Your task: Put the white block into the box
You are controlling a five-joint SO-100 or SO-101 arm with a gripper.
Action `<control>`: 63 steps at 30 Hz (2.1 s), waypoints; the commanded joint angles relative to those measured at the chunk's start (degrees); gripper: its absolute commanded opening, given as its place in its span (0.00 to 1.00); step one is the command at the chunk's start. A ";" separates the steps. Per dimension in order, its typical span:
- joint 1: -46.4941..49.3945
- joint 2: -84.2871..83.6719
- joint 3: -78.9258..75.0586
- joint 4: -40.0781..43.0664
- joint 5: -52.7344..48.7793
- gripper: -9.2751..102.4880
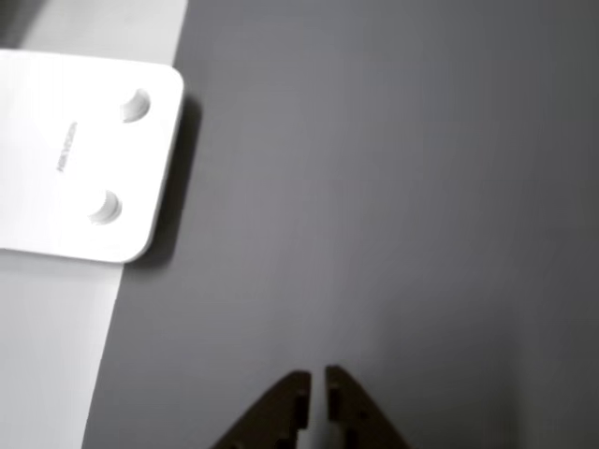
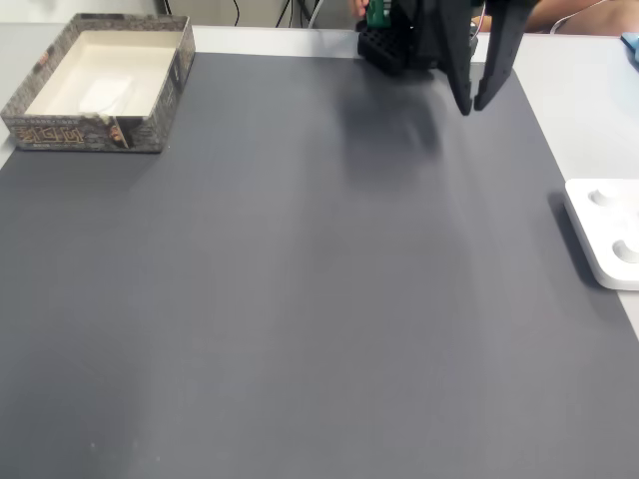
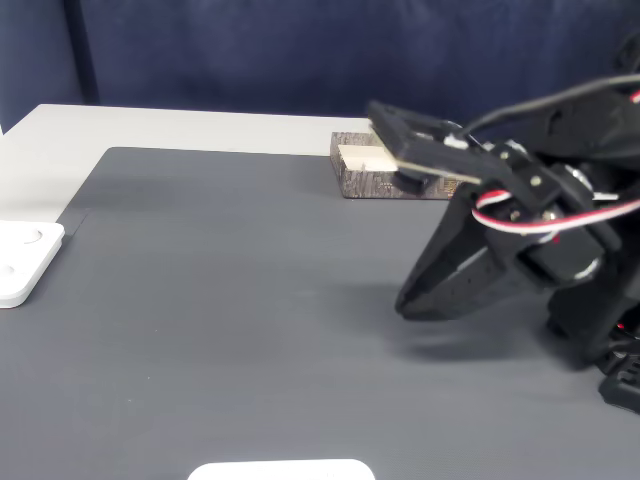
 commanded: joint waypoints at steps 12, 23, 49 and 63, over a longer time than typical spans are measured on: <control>-0.26 7.29 5.80 -0.35 -1.14 0.07; 2.29 7.29 7.82 1.49 -1.23 0.07; 4.75 7.29 8.09 7.65 -2.90 0.07; 4.39 7.29 8.09 7.82 -3.60 0.07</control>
